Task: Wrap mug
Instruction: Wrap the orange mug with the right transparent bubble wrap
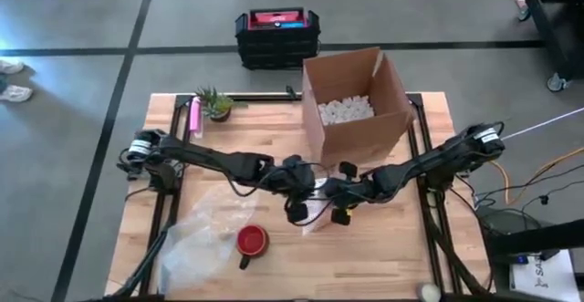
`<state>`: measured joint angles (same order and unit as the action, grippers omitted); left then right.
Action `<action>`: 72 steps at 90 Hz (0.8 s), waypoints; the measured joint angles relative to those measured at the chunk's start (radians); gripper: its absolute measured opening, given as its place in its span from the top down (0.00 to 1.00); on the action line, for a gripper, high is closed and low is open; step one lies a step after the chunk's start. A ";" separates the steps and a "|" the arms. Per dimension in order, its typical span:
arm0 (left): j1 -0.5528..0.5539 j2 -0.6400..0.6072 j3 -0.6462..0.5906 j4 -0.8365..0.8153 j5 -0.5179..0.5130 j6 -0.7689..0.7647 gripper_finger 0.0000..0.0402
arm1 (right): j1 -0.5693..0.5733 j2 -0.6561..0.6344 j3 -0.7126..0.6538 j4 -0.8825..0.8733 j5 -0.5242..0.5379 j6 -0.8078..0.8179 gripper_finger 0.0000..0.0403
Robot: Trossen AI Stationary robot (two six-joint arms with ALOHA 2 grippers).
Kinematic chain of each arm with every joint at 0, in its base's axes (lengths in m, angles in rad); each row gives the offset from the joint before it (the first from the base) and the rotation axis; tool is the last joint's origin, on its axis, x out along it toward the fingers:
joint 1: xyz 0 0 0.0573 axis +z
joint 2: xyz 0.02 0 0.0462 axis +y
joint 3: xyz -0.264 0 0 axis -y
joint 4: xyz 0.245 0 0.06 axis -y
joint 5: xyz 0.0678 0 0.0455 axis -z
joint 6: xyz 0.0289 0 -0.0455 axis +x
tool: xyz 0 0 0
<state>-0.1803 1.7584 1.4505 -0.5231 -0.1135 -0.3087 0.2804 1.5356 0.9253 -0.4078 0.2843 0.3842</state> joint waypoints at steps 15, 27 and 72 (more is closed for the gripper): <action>-0.016 0.034 -0.085 -0.002 0.002 -0.062 0.91 | 0.000 0.000 0.000 0.006 0.002 -0.001 1.00; -0.015 0.068 -0.161 0.194 0.027 -0.075 0.91 | 0.000 0.000 0.000 0.031 0.004 -0.013 1.00; -0.009 0.081 -0.175 0.478 0.037 -0.029 0.91 | 0.002 0.044 0.001 0.074 -0.006 -0.047 1.00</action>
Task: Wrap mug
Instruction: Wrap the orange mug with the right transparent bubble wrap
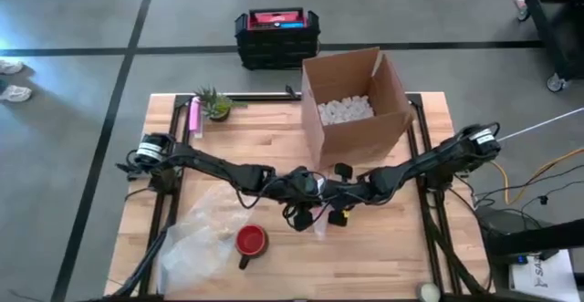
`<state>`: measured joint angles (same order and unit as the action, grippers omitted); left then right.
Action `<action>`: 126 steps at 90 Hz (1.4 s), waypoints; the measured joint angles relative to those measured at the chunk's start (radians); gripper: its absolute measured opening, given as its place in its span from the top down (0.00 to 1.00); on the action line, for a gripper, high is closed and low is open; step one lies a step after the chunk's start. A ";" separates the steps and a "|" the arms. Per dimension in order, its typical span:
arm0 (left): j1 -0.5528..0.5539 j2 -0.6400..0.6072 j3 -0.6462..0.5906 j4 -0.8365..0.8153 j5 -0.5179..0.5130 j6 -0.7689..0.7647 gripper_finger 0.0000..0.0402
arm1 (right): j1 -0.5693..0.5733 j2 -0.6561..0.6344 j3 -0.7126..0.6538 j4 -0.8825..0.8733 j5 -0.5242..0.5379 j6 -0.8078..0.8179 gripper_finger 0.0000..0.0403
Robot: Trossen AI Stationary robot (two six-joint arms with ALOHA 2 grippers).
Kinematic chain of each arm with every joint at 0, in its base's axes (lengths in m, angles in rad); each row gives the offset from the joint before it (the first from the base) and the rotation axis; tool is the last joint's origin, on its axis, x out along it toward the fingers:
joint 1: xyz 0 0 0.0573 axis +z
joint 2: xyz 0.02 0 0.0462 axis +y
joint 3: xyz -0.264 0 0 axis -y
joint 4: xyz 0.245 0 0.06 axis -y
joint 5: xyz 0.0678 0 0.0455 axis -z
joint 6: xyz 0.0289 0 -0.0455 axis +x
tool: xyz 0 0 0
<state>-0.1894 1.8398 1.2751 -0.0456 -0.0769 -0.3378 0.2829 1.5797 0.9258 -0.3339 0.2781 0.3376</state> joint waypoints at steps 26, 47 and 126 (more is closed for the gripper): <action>-0.011 -0.013 -0.069 -0.009 0.039 -0.047 0.91 | 0.032 0.001 0.062 -0.006 -0.024 -0.041 1.00; -0.018 -0.027 -0.060 -0.045 0.046 -0.019 0.91 | 0.067 0.010 0.133 -0.010 -0.047 -0.077 1.00; -0.068 -0.129 -0.040 -0.184 0.031 0.015 0.91 | 0.064 0.078 0.187 0.009 -0.084 -0.111 1.00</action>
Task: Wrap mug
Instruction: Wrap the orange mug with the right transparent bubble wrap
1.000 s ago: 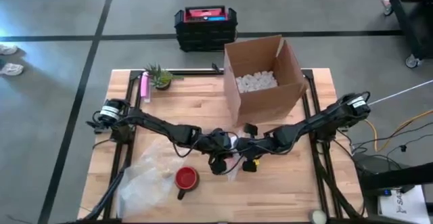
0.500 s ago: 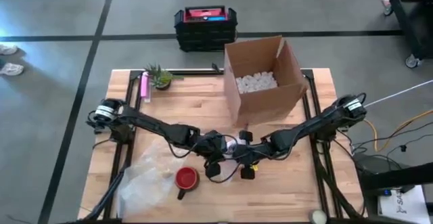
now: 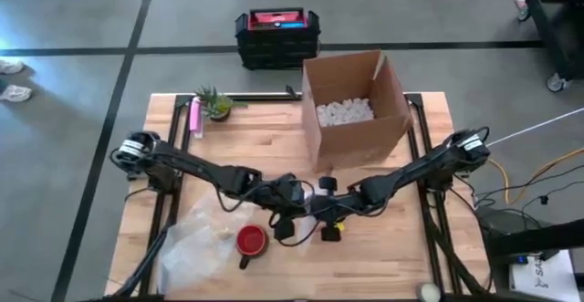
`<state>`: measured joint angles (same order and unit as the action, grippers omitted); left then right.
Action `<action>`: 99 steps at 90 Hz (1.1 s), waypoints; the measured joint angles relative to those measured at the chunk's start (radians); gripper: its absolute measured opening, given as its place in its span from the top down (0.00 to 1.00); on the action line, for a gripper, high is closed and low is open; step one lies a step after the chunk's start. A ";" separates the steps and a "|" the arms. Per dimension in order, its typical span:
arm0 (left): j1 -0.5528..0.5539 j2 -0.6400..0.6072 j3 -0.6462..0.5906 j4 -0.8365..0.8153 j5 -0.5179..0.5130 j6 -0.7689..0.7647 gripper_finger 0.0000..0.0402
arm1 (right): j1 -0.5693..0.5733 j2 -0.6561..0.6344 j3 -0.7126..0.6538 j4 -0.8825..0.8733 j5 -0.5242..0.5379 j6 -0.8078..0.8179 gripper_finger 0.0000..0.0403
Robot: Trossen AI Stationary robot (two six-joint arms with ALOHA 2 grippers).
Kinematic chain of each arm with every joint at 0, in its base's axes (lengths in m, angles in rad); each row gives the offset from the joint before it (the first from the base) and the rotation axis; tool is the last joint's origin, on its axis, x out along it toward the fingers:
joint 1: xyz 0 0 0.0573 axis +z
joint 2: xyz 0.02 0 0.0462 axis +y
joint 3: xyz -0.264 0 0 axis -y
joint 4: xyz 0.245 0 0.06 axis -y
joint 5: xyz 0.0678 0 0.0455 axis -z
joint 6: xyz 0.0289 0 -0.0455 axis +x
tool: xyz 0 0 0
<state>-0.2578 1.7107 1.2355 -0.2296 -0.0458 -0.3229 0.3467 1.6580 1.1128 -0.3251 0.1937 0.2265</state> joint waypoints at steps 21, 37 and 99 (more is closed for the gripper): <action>0.002 -0.013 -0.002 -0.001 -0.048 0.015 0.91 | -0.005 -0.020 0.081 -0.077 -0.116 -0.087 1.00; 0.002 -0.029 -0.002 -0.019 -0.058 0.022 0.91 | -0.031 0.005 0.058 -0.028 -0.124 -0.106 1.00; 0.002 -0.033 -0.004 -0.036 -0.078 0.019 0.91 | -0.081 0.076 0.070 -0.070 -0.141 -0.106 1.00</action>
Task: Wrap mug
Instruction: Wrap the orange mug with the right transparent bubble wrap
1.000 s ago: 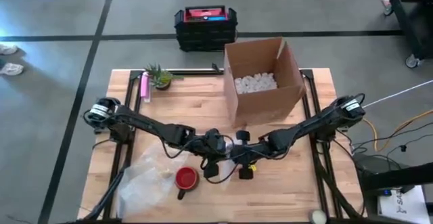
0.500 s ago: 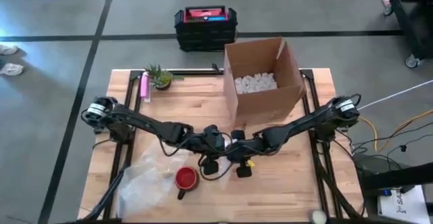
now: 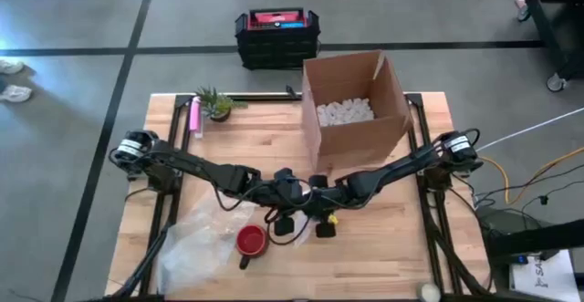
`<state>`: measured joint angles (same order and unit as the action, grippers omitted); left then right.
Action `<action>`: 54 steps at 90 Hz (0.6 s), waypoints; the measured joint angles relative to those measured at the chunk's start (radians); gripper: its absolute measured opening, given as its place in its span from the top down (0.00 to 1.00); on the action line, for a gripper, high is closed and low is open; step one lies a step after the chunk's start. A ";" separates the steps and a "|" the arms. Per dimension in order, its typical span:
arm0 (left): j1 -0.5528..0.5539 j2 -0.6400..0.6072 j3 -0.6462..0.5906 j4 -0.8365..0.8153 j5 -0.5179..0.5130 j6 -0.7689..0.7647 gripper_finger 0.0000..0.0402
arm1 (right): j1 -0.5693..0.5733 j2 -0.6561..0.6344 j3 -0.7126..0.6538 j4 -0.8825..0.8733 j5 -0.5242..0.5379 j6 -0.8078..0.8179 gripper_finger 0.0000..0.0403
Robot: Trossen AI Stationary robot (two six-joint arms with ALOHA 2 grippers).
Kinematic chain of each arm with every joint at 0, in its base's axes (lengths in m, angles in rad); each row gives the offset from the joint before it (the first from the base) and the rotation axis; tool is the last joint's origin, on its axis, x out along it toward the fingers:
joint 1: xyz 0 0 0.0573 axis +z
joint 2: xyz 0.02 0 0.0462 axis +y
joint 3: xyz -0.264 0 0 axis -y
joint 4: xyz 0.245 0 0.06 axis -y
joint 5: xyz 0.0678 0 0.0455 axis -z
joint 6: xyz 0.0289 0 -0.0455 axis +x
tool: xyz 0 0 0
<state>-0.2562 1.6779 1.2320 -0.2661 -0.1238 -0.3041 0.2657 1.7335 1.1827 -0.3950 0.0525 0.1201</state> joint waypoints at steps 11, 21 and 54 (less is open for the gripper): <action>0.000 0.000 0.000 -0.008 0.000 -0.006 0.91 | 0.000 -0.088 0.018 -0.004 0.000 -0.009 1.00; 0.000 -0.002 0.000 -0.019 0.000 -0.011 0.91 | 0.000 -0.133 0.014 -0.017 -0.001 -0.009 1.00; 0.000 -0.011 0.000 -0.031 0.000 -0.012 0.91 | 0.002 -0.025 -0.002 0.042 -0.035 -0.006 1.00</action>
<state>-0.2563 1.6665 1.2316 -0.2966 -0.1238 -0.3157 0.2680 1.7090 1.1803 -0.3534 0.0170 0.1145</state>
